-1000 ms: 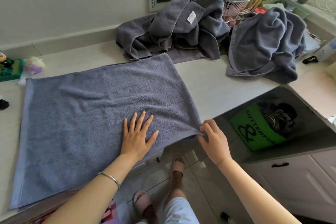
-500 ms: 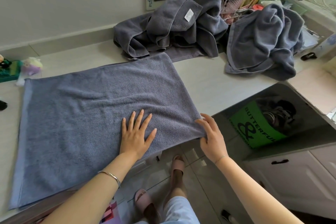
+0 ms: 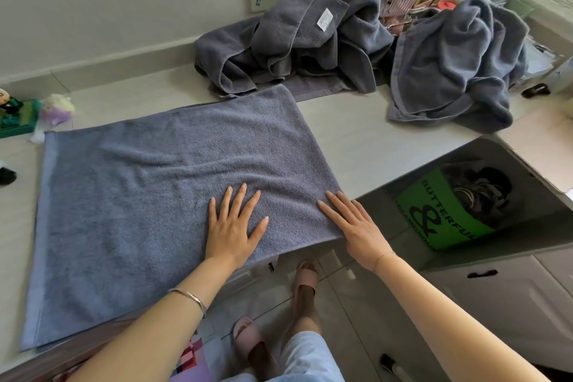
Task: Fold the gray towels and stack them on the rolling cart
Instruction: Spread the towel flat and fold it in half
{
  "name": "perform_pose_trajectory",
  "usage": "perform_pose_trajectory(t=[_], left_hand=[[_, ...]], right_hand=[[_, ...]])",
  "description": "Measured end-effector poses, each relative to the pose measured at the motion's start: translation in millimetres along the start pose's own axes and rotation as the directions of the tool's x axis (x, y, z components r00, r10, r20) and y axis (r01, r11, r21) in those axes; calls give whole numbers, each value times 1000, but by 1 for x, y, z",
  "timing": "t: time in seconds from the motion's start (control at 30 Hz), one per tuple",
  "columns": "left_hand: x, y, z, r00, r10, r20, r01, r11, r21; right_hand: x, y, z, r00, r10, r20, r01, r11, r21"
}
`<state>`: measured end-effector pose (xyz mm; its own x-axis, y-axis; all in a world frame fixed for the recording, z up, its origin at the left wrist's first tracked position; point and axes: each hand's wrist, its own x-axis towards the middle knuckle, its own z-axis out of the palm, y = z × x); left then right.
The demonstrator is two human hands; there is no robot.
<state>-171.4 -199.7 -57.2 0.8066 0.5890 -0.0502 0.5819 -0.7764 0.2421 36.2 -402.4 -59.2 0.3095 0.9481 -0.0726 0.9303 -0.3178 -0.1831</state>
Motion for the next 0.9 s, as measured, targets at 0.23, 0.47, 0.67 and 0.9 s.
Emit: perform_pose_trajectory(t=[0.23,0.47,0.67,0.9], left_hand=[[0,-1,1,1000,2,27,-2,1000,1],[31,-20,-16,993,-112,23,113,992,-48],[56,-47,-19,967,-248,58,245,968,43],[33,-45,-10,977,-212,28,211,977,26]], right_hand=[[-14,16,-17,1000,-24,11,23,999,45],[28,1,-31,1000,10,14,-12,981,195],[106,-21,-34,973,-158,171,123,972,201],[102,-11,-32,978,-161,133,143,980,136]])
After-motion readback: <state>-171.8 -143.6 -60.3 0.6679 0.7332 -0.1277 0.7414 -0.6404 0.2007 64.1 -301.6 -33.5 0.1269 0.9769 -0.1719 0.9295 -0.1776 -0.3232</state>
